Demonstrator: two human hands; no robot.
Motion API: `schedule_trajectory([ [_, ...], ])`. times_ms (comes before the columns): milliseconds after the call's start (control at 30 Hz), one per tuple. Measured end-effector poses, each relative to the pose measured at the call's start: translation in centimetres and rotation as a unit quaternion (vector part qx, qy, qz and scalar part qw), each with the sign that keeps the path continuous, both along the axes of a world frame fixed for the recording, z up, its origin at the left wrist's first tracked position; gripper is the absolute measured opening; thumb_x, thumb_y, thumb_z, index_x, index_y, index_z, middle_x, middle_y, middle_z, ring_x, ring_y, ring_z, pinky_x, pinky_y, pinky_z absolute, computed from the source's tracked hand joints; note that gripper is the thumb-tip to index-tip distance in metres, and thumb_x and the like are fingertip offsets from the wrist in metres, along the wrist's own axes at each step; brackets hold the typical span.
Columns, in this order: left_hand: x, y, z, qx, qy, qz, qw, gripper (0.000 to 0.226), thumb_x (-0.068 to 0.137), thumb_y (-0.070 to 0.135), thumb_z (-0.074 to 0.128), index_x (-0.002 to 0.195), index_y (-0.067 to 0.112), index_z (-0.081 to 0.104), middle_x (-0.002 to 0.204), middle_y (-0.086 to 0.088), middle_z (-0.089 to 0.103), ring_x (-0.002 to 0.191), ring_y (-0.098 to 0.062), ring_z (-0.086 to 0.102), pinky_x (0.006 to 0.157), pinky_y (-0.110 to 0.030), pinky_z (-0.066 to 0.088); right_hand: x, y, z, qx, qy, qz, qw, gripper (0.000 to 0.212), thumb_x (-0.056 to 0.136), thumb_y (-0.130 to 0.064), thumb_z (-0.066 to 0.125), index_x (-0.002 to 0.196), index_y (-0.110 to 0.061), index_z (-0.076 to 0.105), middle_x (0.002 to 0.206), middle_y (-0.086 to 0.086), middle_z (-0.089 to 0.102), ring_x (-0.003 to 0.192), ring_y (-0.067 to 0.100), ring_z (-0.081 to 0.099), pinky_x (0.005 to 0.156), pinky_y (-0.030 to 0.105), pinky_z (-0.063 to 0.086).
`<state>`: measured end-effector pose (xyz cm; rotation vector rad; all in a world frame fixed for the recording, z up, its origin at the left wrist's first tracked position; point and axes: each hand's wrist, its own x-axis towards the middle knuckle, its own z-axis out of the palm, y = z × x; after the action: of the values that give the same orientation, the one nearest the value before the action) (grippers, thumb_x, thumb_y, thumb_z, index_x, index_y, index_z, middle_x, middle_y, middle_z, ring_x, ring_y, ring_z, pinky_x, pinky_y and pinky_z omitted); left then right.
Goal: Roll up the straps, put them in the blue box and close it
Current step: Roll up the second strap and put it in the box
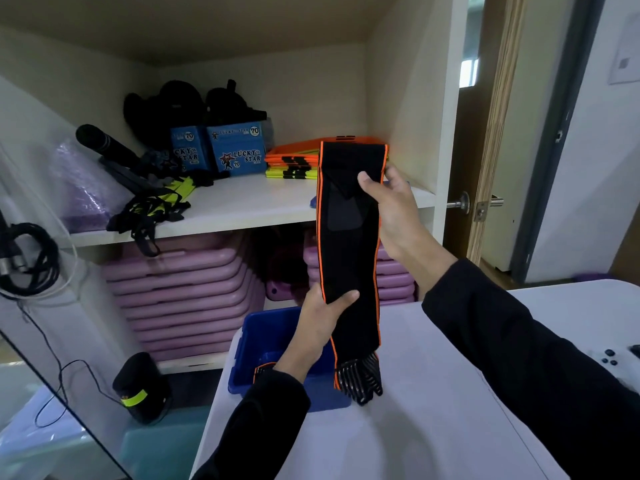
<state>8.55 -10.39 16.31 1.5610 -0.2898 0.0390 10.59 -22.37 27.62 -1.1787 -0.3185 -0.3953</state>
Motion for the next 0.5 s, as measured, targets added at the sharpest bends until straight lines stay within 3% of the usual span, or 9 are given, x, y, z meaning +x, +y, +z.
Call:
schedule_trajectory([
  [67, -0.2, 0.0, -1.0, 0.001, 0.026, -0.009, 1.000, 0.020, 0.083, 0.010, 0.064, 0.089, 0.028, 0.060, 0.088, 0.010, 0.066, 0.082, -0.004, 0.064, 0.078, -0.019, 0.053, 0.2, -0.2, 0.5, 0.009, -0.008, 0.001, 1.000, 0.016, 0.092, -0.008, 0.051, 0.099, -0.021, 0.055, 0.096, -0.006, 0.064, 0.093, 0.009, 0.061, 0.094, 0.029, 0.047],
  [167, -0.3, -0.1, -1.9, 0.006, 0.046, -0.019, 0.999, 0.016, 0.083, 0.011, 0.064, 0.094, 0.022, 0.062, 0.090, 0.006, 0.068, 0.086, -0.006, 0.064, 0.086, -0.027, 0.052, 0.5, -0.4, 0.7, -0.002, -0.012, -0.003, 1.000, 0.018, 0.092, -0.008, 0.051, 0.107, -0.017, 0.054, 0.098, -0.005, 0.064, 0.095, 0.010, 0.060, 0.096, 0.030, 0.046],
  [333, -0.4, -0.3, -2.3, 0.009, 0.025, 0.022, 0.999, 0.020, 0.082, 0.009, 0.065, 0.078, 0.028, 0.060, 0.080, 0.011, 0.066, 0.066, 0.008, 0.065, 0.063, -0.009, 0.053, 0.6, -0.4, 0.6, -0.003, -0.015, 0.001, 1.000, 0.019, 0.092, -0.007, 0.051, 0.110, -0.014, 0.053, 0.097, -0.005, 0.064, 0.093, 0.009, 0.060, 0.089, 0.022, 0.048],
  [500, -0.6, -0.7, -3.0, 0.002, 0.015, 0.045, 0.999, 0.018, 0.080, 0.011, 0.067, 0.080, 0.028, 0.062, 0.082, 0.010, 0.068, 0.070, 0.003, 0.066, 0.065, -0.012, 0.054, 0.6, -0.2, 0.5, -0.020, -0.020, 0.000, 1.000, 0.018, 0.092, -0.007, 0.051, 0.106, -0.016, 0.054, 0.099, -0.003, 0.063, 0.097, 0.014, 0.060, 0.096, 0.029, 0.047],
])
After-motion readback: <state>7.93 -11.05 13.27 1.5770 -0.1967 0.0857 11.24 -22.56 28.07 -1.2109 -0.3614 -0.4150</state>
